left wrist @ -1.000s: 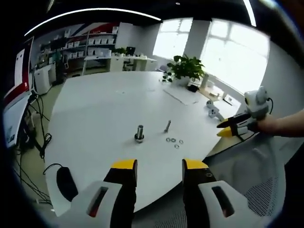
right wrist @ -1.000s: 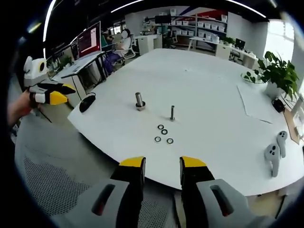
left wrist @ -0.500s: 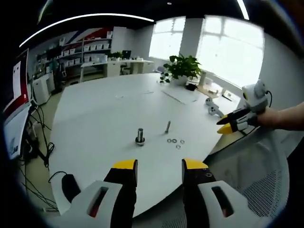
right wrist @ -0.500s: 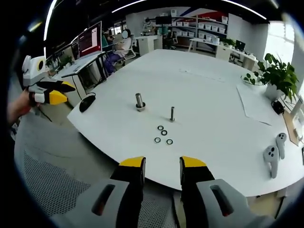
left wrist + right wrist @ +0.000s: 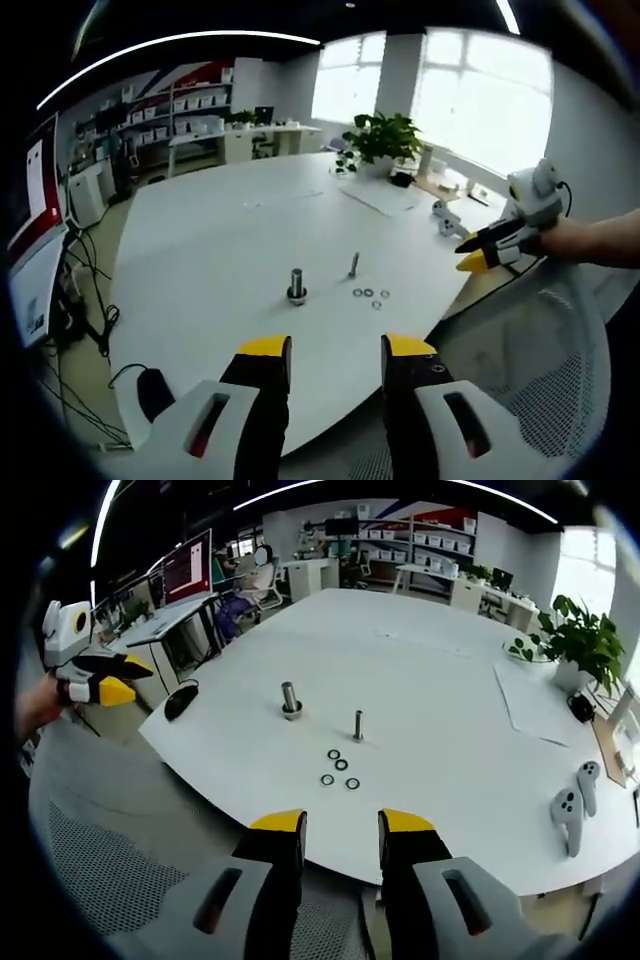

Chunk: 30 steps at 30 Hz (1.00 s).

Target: Place the washer onto the threaded stud by aligning its center hole with the stud, sliding it down to the base, and recovering from edge contact or off-axis alignment until the washer reaches the visible bottom stop.

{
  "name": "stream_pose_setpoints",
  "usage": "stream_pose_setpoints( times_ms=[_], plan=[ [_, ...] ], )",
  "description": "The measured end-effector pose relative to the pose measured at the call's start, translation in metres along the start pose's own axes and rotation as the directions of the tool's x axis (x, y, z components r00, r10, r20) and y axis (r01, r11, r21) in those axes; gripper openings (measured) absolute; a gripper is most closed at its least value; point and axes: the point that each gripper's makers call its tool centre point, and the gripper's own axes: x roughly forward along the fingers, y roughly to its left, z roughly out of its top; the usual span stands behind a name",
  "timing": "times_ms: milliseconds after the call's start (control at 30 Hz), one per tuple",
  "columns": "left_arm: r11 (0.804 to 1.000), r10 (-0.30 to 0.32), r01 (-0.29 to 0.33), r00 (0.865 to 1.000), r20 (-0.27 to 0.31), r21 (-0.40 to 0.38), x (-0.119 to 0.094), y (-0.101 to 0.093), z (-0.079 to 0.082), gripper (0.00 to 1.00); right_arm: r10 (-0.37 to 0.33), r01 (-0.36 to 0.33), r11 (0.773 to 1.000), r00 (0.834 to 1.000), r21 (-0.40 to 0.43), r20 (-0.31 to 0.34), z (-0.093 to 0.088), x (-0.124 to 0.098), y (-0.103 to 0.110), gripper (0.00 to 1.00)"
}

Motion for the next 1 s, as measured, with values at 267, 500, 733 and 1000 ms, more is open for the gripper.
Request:
stream_pose_setpoints(
  times_ms=[267, 500, 733, 1000],
  plan=[
    [1.000, -0.006, 0.006, 1.000, 0.020, -0.007, 0.000, 0.000, 0.001, 0.33, 0.022, -0.022, 1.000, 1.000, 0.016, -0.002, -0.001, 0.001, 0.003, 0.31],
    [0.999, -0.028, 0.028, 1.000, 0.002, 0.020, 0.003, -0.007, -0.003, 0.35, 0.040, -0.040, 0.998, 0.999, 0.044, -0.002, 0.000, 0.001, 0.006, 0.31],
    [0.999, -0.021, 0.021, 1.000, 0.001, 0.032, 0.002, -0.005, -0.003, 0.37, 0.059, -0.058, 0.998, 0.998, 0.016, -0.024, 0.005, 0.004, 0.008, 0.32],
    [1.000, -0.009, 0.008, 0.999, -0.045, -0.011, 0.004, 0.001, -0.015, 0.38, 0.074, -0.075, 0.997, 0.995, -0.005, -0.062, 0.006, 0.010, 0.004, 0.34]
  ],
)
